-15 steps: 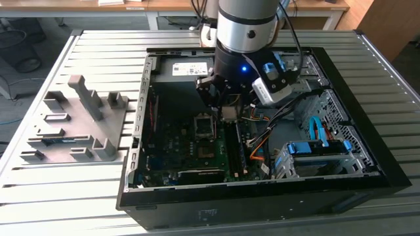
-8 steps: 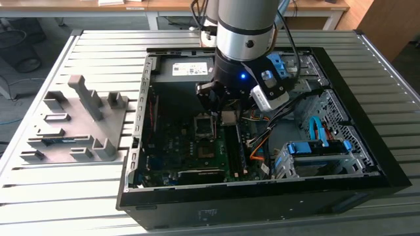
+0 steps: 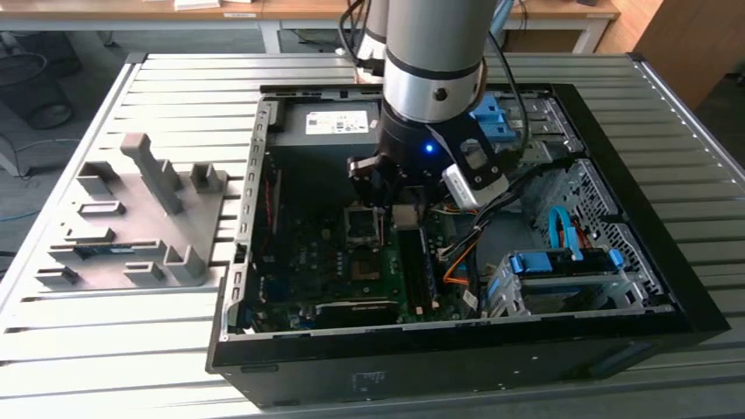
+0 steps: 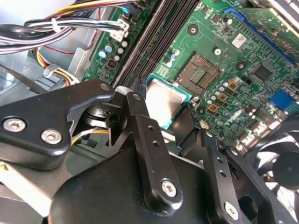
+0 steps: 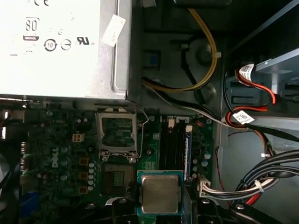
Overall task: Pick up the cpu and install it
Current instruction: 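Pick up the cpu and move it towards the insertion slot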
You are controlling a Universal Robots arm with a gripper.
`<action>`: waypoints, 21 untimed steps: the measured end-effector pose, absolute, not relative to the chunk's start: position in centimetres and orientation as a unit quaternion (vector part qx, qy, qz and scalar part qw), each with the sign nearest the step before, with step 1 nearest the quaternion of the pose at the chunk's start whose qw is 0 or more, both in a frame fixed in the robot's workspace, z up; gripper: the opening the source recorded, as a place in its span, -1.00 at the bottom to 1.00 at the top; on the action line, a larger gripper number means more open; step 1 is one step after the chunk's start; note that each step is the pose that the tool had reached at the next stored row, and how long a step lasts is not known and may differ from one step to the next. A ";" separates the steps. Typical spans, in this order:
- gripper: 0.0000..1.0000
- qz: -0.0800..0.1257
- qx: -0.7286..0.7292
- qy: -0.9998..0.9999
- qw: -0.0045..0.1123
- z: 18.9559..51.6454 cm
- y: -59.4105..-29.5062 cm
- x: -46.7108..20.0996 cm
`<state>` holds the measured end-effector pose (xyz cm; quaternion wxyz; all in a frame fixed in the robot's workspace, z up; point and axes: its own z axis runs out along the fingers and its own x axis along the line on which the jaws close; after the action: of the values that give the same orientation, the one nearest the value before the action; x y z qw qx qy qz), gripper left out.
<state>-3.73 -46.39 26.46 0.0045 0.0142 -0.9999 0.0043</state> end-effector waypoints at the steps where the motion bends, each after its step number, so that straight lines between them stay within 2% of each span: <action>1: -0.06 0.004 0.014 -1.000 0.005 26.3 -46.4 -3.7; 14: -0.06 0.004 0.014 -1.000 0.005 24.6 -46.7 -4.0; 21: -0.06 0.004 0.014 -1.000 0.003 24.5 -46.6 -6.3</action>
<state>-6.25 -46.60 24.50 0.0031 0.0141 -0.9999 0.0043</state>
